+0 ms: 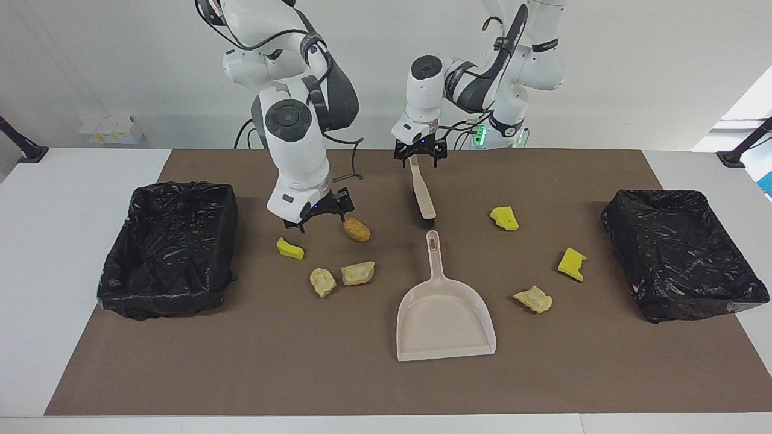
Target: Sweep and dump trash in bin
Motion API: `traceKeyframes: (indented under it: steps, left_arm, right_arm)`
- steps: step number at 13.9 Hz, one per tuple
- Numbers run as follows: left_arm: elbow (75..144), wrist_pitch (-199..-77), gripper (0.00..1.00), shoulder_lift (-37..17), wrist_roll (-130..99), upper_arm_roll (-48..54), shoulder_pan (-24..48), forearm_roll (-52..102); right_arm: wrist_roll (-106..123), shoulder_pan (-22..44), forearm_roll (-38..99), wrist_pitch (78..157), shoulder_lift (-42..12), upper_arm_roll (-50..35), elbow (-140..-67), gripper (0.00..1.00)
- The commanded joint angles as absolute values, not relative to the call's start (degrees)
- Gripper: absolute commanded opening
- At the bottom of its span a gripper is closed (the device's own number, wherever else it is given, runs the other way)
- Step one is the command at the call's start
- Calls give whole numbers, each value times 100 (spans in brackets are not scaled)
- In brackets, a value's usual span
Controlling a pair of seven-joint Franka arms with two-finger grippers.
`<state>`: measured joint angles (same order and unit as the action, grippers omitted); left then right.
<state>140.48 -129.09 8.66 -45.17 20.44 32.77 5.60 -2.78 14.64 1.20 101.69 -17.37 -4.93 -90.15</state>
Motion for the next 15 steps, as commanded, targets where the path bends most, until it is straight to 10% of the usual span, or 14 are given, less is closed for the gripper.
traceKeyframes:
  steps: [1,4,11,15]
  left_arm:
    - [14221,-13078,97,906,-4518,1942,3454,738]
    - [14212,-13096,85,870,-4509,1934,3454,993]
    - [14089,-12982,10,826,-4509,1916,3401,993]
    - [13843,-12272,0,879,-4430,1890,3095,923]
  right_arm:
    - [-158,1415,255,10292,-1591,-501,-9219,100]
    - [-158,1424,246,10301,-1547,-501,-9272,100]
    - [-149,1415,255,10301,-1547,-501,-9273,100]
    - [-220,1432,264,10555,-1556,-510,-9281,100]
